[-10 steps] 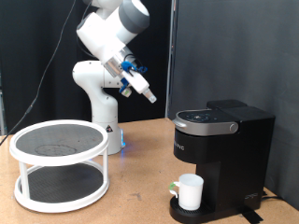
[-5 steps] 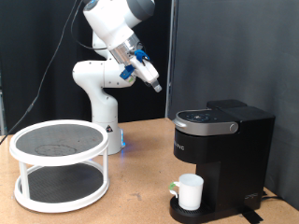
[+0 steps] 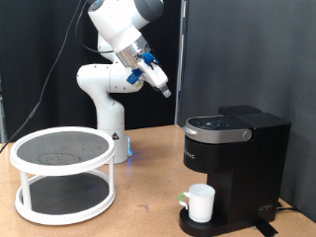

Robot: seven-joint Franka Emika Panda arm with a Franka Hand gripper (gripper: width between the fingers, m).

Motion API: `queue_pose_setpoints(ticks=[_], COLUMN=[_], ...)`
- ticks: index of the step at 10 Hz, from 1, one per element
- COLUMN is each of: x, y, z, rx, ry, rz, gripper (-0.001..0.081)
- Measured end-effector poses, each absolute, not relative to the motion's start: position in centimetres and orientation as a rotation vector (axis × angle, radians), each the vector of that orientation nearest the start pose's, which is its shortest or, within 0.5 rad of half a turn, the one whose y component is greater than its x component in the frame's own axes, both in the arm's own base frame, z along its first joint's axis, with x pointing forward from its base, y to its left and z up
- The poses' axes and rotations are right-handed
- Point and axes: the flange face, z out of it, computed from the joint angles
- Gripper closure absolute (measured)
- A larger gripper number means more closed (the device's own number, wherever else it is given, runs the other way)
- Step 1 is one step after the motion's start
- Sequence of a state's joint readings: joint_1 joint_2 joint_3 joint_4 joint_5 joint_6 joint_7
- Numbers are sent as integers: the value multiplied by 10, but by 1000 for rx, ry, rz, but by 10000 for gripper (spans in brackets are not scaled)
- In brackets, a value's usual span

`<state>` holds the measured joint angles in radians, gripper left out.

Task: Make a cup of coffee with the keurig machine

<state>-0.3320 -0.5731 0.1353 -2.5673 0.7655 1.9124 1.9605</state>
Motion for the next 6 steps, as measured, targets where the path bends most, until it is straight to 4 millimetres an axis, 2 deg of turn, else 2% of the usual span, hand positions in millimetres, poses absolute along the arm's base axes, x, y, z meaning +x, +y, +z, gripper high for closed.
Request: queue_pose_setpoints(ticks=[3, 6], x=[377, 394], y=[-20, -1], z=[463, 484], rx=[-897, -1082], ry=[2545, 2626], rz=[699, 365], gripper=[72, 72])
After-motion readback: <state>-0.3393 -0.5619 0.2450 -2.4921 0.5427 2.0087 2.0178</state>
